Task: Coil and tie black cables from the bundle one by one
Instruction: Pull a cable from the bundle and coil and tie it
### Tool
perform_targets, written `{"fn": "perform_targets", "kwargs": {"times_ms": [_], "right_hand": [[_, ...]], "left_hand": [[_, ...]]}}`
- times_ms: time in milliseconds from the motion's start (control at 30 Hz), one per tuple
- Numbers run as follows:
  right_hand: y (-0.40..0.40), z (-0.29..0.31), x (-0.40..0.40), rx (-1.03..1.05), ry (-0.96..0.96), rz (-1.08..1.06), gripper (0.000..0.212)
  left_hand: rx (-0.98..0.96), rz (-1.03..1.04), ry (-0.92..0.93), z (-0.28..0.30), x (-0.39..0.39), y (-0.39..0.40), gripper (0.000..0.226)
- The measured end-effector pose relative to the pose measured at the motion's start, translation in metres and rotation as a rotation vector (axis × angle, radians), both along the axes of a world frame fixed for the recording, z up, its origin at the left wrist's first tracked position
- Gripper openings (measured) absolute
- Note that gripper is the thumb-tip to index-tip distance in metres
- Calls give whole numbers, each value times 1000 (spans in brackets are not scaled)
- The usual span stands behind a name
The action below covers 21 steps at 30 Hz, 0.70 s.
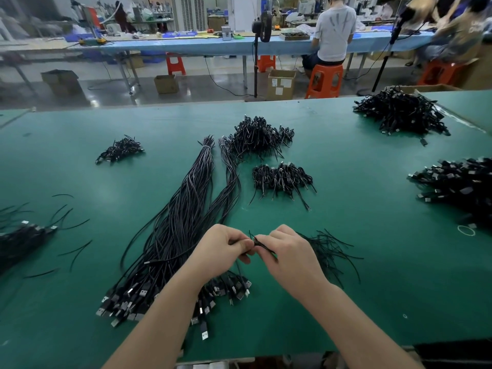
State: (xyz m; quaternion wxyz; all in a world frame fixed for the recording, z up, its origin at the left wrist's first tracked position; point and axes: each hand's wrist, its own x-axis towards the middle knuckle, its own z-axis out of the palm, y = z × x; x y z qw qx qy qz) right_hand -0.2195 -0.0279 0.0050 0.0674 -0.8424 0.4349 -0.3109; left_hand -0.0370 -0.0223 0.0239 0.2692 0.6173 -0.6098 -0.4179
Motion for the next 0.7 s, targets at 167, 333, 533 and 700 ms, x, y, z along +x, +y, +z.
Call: {"fn": "perform_targets", "kwargs": {"times_ms": [167,333,533,700], "right_hand": [[1,1,1,-7,34,44,10],[-1,6,1,-47,66,-2,10],[-5,7,1,-137,140,-31,19],[-4,5,3,-176,191,-21,20]], "left_hand": [[49,16,52,-1,0,1,21],[-95,64,-176,4,0,2,13],[-140,98,-214,7,-4,3,22],[-127,146,-203,4,-10,1,25]]}}
